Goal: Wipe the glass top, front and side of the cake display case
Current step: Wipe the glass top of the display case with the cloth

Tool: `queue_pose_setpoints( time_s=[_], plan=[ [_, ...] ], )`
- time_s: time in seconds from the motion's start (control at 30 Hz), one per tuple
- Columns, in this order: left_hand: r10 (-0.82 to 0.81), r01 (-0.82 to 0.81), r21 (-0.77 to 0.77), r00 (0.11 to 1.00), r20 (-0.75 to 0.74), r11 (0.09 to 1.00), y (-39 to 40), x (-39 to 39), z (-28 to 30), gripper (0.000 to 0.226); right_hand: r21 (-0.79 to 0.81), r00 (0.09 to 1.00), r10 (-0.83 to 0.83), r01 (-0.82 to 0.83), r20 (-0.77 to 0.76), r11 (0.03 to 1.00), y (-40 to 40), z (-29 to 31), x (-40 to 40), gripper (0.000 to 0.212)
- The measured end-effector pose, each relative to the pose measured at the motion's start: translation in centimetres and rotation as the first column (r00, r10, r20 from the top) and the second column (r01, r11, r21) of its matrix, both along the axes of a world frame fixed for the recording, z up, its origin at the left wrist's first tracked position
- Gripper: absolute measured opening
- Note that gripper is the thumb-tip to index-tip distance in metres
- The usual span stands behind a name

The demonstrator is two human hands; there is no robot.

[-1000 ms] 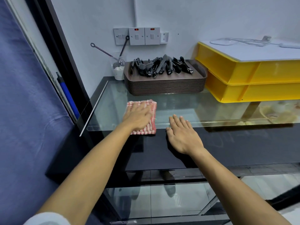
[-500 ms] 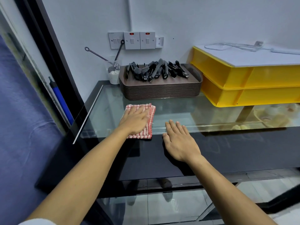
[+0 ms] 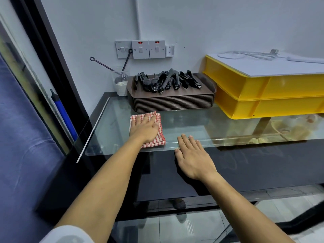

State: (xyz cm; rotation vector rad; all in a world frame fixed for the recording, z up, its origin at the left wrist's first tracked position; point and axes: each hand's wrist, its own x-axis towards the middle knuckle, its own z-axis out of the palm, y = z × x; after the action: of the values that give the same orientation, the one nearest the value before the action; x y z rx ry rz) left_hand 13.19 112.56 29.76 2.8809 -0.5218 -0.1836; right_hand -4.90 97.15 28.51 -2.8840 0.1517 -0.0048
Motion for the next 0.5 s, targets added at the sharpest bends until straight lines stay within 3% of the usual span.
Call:
queue_pose_setpoints(
  time_s=[0.13,0.27,0.4,0.5],
  plan=[
    [-0.181,0.181,-0.002,0.983,0.012,0.983,-0.8,-0.8,-0.6,0.056,-0.007,1.0,0.008,-0.009,-0.007,1.0,-0.1,0.0,0.0,0.062],
    [0.026,-0.026,0.0,1.0,-0.005,1.0,-1.6,0.1,0.1,0.058,-0.001,1.0,0.008,-0.008,-0.009,1.0,-0.1,0.1,0.2,0.062],
    [-0.184,0.185,-0.009,0.982,0.027,0.983,-2.6,-1.3,-0.5,0.056,0.007,1.0,0.012,-0.012,-0.013,1.0,-0.2,0.1,0.2,0.062],
    [-0.064,0.065,-0.02,0.998,0.027,0.998,-0.6,0.2,-0.4,0.058,0.013,1.0,0.013,-0.013,-0.016,1.0,-0.2,0.1,0.1,0.062]
  ],
)
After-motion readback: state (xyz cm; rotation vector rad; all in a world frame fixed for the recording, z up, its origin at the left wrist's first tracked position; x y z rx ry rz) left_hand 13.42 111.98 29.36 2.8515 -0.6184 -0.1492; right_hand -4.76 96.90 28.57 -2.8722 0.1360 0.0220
